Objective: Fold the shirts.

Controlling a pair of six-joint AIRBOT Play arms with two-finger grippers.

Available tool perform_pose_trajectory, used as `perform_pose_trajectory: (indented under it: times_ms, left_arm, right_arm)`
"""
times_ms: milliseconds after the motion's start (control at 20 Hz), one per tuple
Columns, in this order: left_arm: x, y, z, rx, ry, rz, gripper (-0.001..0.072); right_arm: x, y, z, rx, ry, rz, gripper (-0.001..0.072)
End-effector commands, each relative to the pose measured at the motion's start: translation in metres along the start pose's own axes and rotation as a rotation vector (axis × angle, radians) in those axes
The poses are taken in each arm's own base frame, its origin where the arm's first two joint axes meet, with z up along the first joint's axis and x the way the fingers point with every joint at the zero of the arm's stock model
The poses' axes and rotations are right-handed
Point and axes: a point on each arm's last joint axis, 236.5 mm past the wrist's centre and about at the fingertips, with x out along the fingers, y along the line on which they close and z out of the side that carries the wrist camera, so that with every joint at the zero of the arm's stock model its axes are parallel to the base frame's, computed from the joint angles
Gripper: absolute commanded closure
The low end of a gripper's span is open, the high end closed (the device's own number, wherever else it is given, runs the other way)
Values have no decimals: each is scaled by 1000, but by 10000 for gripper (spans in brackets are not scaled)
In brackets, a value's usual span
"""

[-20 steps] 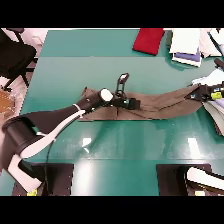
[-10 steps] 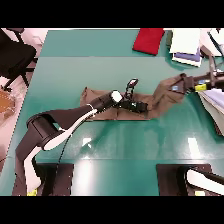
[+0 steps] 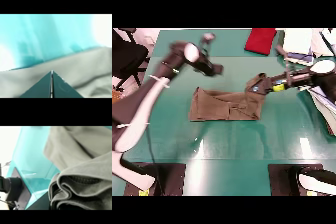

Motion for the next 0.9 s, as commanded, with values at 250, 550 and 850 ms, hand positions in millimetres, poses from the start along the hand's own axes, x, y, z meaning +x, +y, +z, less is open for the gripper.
perform_pose_trajectory:
  times_ms: [250, 550, 850]
  left_arm:
    - [-153, 66, 19, -15, -126, 187, 681]
    - [-150, 67, -4, 29, -27, 193, 681]
    - [-149, 61, -24, 59, 60, 161, 680]
  right_arm:
    - [187, 42, -3, 31, 5, 59, 688]
    - [268, 68, 21, 88, 22, 210, 157]
    - [150, 5, 37, 87, 38, 76, 160]
